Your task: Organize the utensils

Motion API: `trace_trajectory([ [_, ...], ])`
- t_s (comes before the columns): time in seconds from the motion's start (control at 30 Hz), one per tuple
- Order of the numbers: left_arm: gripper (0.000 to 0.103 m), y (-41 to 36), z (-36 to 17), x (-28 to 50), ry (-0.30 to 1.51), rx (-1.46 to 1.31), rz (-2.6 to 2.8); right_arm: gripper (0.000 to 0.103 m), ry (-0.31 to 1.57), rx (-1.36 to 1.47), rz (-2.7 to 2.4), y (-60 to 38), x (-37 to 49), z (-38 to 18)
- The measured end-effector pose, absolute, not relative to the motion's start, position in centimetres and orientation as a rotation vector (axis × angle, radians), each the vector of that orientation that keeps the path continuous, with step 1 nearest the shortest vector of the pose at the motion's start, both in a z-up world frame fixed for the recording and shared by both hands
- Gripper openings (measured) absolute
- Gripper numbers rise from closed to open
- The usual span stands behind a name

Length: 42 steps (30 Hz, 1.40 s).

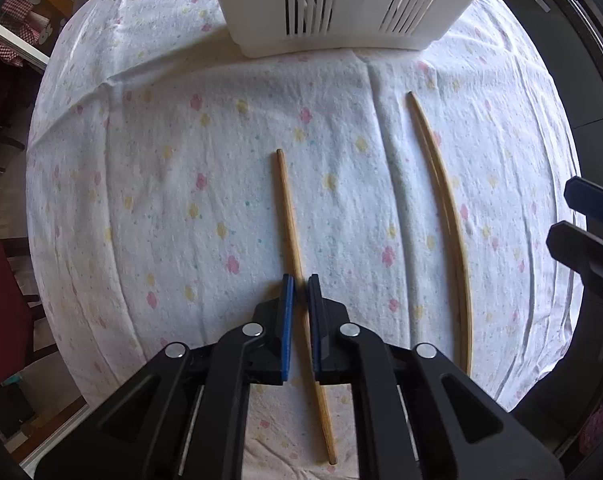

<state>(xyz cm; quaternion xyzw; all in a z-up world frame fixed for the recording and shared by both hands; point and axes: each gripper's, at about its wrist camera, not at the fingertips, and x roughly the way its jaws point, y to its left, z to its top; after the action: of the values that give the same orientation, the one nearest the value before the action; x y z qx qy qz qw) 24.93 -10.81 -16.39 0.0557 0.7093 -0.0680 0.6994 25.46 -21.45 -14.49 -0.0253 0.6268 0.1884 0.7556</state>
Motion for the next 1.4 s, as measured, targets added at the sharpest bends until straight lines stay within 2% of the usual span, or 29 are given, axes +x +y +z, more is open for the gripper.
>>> trace_trajectory([
  [0.23, 0.006, -9.1, -15.0, 25.5, 1.535, 0.098, -0.177, 0.039, 1.462, -0.110, 0.406, -18.9, 26.3, -17.7],
  [0.47, 0.006, -7.1, -11.0, 24.2, 1.425, 0.068, -0.224, 0.027, 1.511, -0.148, 0.387, -16.1, 27.4, -19.7],
  [0.83, 0.006, -4.7, -6.1, 21.4, 1.294, 0.022, -0.282, 0.018, 1.562, -0.193, 0.310, -13.3, 29.1, -21.4],
  [0.9, 0.006, -4.6, -5.8, 21.3, 1.284, 0.020, -0.295, 0.010, 1.558, -0.196, 0.295, -13.3, 29.3, -21.5],
  [0.97, 0.006, -4.9, -5.8, 20.8, 1.270, 0.019, -0.308, 0.008, 1.562, -0.162, 0.296, -13.6, 29.5, -21.5],
  [1.13, 0.006, -5.1, -4.6, 20.2, 1.233, 0.023, -0.330, 0.007, 1.500, -0.086, 0.328, -15.7, 29.3, -20.1],
  [1.4, 0.006, -5.5, -1.7, 19.8, 1.166, 0.027, -0.350, 0.007, 1.288, 0.008, 0.399, -19.7, 25.9, -13.9],
])
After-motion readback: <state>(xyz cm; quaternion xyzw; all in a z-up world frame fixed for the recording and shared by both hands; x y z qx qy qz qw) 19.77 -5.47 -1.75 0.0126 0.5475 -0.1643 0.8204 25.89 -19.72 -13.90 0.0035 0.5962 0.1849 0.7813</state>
